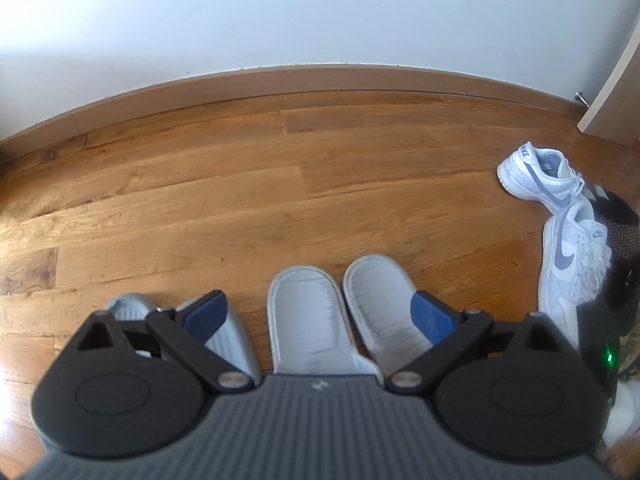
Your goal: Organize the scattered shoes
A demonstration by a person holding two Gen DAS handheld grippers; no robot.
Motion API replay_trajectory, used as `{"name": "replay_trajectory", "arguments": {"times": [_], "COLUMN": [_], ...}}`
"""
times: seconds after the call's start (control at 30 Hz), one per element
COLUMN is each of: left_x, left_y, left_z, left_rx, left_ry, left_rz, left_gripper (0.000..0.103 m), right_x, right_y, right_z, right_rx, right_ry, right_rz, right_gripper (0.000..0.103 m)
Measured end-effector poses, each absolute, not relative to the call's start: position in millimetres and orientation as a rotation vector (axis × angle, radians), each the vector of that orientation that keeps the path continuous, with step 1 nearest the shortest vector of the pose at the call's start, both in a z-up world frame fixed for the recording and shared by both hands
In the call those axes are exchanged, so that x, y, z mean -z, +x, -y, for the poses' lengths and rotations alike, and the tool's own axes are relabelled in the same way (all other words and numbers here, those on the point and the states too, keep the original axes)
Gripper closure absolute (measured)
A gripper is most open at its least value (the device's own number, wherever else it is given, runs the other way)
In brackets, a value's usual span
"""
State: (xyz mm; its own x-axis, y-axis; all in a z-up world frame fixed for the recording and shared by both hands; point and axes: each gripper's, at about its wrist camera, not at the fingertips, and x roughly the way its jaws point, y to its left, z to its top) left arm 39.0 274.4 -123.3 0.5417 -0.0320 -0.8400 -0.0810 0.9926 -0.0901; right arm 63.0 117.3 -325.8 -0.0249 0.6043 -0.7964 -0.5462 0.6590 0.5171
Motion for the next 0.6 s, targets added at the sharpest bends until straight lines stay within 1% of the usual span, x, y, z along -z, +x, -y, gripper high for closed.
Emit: {"name": "replay_trajectory", "arguments": {"times": [0.17,0.3,0.37,0.4,0.47,0.6], "left_x": [121,120,118,115,111,114], "left_y": [36,34,33,34,38,55], "left_z": [-275,-275,-273,-268,-255,-208], "left_rx": [-0.016,-0.005,0.009,0.031,0.074,0.192], "left_ry": [-0.119,-0.115,-0.107,-0.090,-0.054,-0.029], "left_rz": [-0.998,-0.997,-0.992,-0.981,-0.960,-0.944], "left_gripper": [0.004,0.004,0.004,0.004,0.003,0.001], "right_x": [329,327,321,314,283,239], "right_y": [54,48,46,45,42,33], "right_z": [-125,-134,-135,-134,-106,-44], "right_rx": [-0.918,-0.931,-0.925,-0.924,-0.945,-0.952], "right_ry": [0.077,0.057,0.033,0.025,-0.014,-0.126], "right_rz": [-1.308,-1.307,-1.298,-1.294,-1.278,-1.281], "right_gripper": [0.017,0.009,0.007,0.005,0.001,0.000]}}
